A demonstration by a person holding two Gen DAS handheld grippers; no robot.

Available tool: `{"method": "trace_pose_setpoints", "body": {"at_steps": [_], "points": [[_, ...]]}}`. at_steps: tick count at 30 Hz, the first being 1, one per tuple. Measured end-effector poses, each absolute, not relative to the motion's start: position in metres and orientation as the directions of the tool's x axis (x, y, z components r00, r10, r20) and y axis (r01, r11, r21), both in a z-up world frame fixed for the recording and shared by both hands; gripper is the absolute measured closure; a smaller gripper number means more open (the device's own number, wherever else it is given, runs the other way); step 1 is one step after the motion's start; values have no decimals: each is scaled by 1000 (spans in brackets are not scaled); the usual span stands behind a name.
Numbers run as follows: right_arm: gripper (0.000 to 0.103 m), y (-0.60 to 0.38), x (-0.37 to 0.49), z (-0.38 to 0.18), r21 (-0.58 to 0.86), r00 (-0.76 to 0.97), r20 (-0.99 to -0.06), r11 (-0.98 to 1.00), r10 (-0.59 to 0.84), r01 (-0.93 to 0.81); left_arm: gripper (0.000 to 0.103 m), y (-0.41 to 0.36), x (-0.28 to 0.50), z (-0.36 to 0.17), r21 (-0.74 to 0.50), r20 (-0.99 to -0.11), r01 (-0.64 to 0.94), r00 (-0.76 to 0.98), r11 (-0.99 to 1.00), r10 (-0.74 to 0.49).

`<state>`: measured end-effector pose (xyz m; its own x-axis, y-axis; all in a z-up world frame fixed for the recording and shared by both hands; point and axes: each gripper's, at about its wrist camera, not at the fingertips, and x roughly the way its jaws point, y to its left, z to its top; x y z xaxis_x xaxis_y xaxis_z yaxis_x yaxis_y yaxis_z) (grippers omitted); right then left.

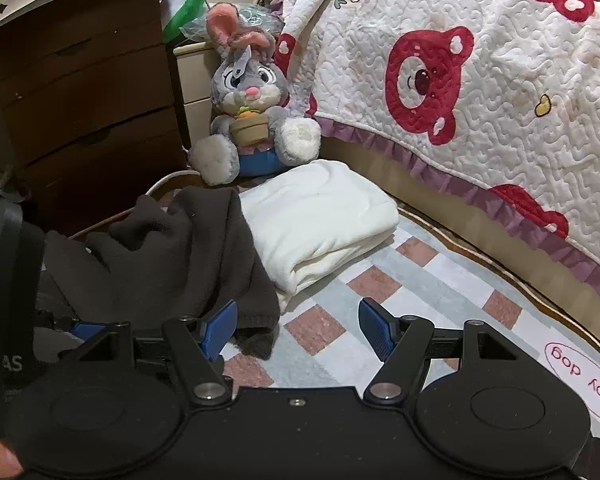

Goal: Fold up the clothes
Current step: 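Move both tools toward the dark grey sweater heap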

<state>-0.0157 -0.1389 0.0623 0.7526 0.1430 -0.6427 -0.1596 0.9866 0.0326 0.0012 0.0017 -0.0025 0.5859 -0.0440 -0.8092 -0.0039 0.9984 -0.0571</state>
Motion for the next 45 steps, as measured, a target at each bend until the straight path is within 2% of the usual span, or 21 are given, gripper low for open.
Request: {"method": "trace_pose_setpoints", "body": {"at_steps": [4, 9, 13, 45], "points": [[30, -136, -13, 60, 36, 745, -656, 991, 121, -130, 0, 4, 2, -5, -54, -809, -2, 587, 999, -42], [29, -140, -20, 64, 84, 768, -610, 980, 194, -181, 0, 6, 4, -7, -56, -808, -1, 587, 998, -45], [28, -129, -21, 69, 49, 772, -605, 977, 194, -208, 0, 7, 4, -9, -68, -811, 2, 582, 998, -57], [26, -130, -14, 61, 37, 746, -642, 979, 177, -200, 0, 13, 7, -15, -68, -832, -4, 552, 998, -55]]}}
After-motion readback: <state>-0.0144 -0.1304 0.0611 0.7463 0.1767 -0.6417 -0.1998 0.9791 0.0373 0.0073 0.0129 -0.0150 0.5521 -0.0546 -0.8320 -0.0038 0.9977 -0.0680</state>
